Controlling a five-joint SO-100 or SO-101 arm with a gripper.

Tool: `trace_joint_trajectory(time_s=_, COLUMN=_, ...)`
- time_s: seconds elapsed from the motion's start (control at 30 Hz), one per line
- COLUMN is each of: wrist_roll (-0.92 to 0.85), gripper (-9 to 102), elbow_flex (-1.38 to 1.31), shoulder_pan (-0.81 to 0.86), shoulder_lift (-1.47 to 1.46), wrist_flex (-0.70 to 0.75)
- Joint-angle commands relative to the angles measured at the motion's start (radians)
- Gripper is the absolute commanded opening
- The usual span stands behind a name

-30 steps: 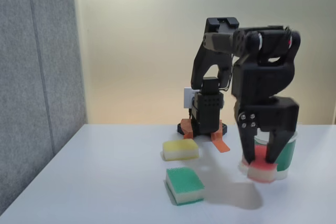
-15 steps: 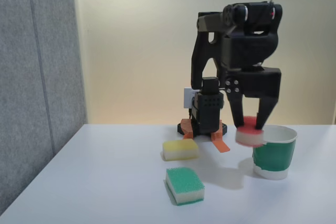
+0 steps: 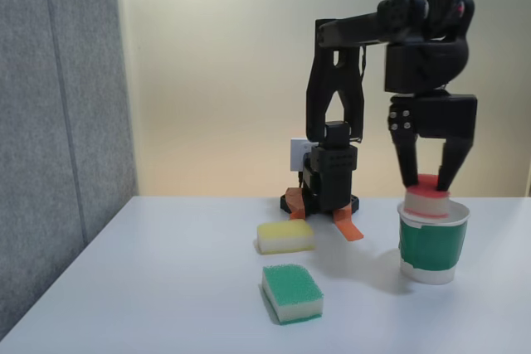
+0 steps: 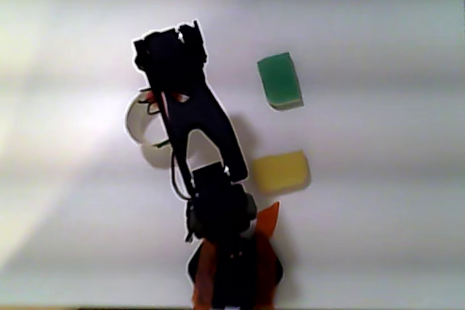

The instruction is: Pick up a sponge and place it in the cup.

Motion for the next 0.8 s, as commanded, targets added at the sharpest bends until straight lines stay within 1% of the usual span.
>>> trace_joint_trajectory(time_s=0.0, wrist_roll=0.032, gripper=0, elbow_flex=0.034, shoulder_pan=-0.046, shoulder_lift=0.066, wrist_flex=0.021)
trace_joint_trajectory(time_s=0.33, wrist_roll=0.126, gripper=0, elbow_flex=0.183, shoulder_pan=-0.112, shoulder_lift=0.199, wrist_flex=0.020)
trace_joint_trajectory(time_s=0.7, wrist_roll=0.135, gripper=0, elbow_flex=0.138, shoulder_pan=-0.120, shoulder_lift=0.173, wrist_flex=0.020)
trace_joint_trajectory(time_s=0.77, wrist_roll=0.149, gripper=4, elbow_flex=0.133, shoulder_pan=-0.121, shoulder_lift=0.170, wrist_flex=0.020)
